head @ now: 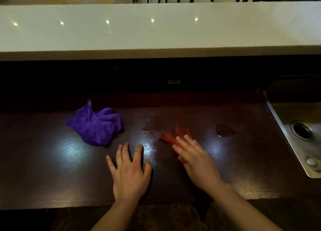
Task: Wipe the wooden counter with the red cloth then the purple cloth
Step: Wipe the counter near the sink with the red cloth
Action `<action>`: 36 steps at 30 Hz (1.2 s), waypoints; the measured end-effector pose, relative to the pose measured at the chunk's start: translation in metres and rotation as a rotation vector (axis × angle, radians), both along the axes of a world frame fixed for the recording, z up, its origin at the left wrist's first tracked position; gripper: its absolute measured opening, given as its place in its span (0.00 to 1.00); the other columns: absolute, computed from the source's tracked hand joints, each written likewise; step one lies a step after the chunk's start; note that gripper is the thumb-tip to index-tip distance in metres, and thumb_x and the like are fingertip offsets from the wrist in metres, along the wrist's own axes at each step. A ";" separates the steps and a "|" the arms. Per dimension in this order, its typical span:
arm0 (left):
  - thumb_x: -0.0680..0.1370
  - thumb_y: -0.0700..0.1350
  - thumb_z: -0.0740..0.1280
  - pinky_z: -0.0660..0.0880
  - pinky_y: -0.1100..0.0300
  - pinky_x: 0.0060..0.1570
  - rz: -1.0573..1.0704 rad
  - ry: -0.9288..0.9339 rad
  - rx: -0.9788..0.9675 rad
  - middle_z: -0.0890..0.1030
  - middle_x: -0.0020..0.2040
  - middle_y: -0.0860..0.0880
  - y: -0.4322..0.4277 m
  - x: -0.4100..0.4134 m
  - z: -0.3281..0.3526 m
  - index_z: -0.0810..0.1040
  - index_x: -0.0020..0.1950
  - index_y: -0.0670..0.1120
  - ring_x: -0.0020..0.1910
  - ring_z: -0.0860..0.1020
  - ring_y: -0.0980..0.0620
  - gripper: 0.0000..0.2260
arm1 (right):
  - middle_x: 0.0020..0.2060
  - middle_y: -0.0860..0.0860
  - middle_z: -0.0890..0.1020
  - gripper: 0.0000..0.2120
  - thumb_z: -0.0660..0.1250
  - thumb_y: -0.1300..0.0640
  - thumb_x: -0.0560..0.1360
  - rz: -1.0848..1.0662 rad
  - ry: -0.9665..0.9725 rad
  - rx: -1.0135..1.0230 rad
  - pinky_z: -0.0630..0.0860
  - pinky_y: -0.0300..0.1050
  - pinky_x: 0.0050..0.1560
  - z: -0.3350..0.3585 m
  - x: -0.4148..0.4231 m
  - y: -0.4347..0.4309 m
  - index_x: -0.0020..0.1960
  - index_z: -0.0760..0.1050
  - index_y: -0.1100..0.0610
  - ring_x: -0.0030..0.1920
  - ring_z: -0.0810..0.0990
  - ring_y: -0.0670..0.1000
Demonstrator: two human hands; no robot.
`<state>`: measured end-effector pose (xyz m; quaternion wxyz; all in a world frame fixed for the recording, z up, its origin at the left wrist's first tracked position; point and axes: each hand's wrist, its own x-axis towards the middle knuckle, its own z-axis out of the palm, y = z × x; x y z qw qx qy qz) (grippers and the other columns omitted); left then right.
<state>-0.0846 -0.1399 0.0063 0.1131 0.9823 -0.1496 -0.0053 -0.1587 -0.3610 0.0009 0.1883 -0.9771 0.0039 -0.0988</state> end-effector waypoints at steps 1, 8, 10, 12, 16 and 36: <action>0.76 0.59 0.56 0.53 0.30 0.71 -0.005 0.008 0.005 0.67 0.73 0.39 0.000 0.000 0.002 0.69 0.70 0.55 0.76 0.59 0.41 0.23 | 0.72 0.48 0.70 0.25 0.71 0.61 0.73 -0.142 -0.001 0.043 0.69 0.59 0.69 0.004 0.006 -0.006 0.68 0.73 0.50 0.75 0.62 0.52; 0.75 0.60 0.54 0.51 0.29 0.71 -0.026 0.040 -0.034 0.68 0.72 0.40 0.001 -0.003 0.010 0.71 0.70 0.56 0.75 0.60 0.42 0.25 | 0.77 0.47 0.62 0.28 0.64 0.56 0.74 0.016 0.066 -0.047 0.57 0.52 0.76 -0.001 -0.052 0.021 0.73 0.65 0.47 0.77 0.55 0.53; 0.74 0.60 0.54 0.52 0.28 0.70 -0.024 0.034 -0.031 0.69 0.71 0.39 0.000 -0.002 0.009 0.72 0.69 0.55 0.74 0.62 0.41 0.25 | 0.76 0.46 0.62 0.27 0.63 0.56 0.74 0.015 0.046 -0.057 0.57 0.50 0.75 0.001 -0.074 -0.009 0.73 0.65 0.47 0.77 0.55 0.51; 0.74 0.59 0.54 0.52 0.28 0.70 -0.021 0.038 -0.029 0.69 0.71 0.39 0.000 -0.003 0.010 0.73 0.69 0.54 0.74 0.62 0.41 0.26 | 0.75 0.46 0.65 0.27 0.67 0.61 0.74 -0.193 0.056 0.020 0.63 0.54 0.73 0.008 -0.066 -0.040 0.72 0.69 0.49 0.77 0.58 0.52; 0.74 0.59 0.53 0.53 0.28 0.69 -0.016 0.036 -0.026 0.70 0.71 0.38 -0.003 -0.004 0.013 0.74 0.69 0.51 0.73 0.63 0.40 0.27 | 0.74 0.46 0.66 0.23 0.66 0.60 0.77 -0.449 0.081 0.073 0.67 0.55 0.71 0.022 -0.016 -0.058 0.71 0.71 0.50 0.76 0.58 0.52; 0.73 0.59 0.54 0.53 0.28 0.69 -0.021 0.013 -0.014 0.71 0.70 0.38 -0.003 -0.004 0.013 0.75 0.67 0.48 0.72 0.65 0.38 0.27 | 0.74 0.48 0.67 0.29 0.68 0.64 0.69 0.023 0.036 -0.057 0.62 0.52 0.73 0.004 -0.063 -0.051 0.69 0.72 0.49 0.75 0.62 0.53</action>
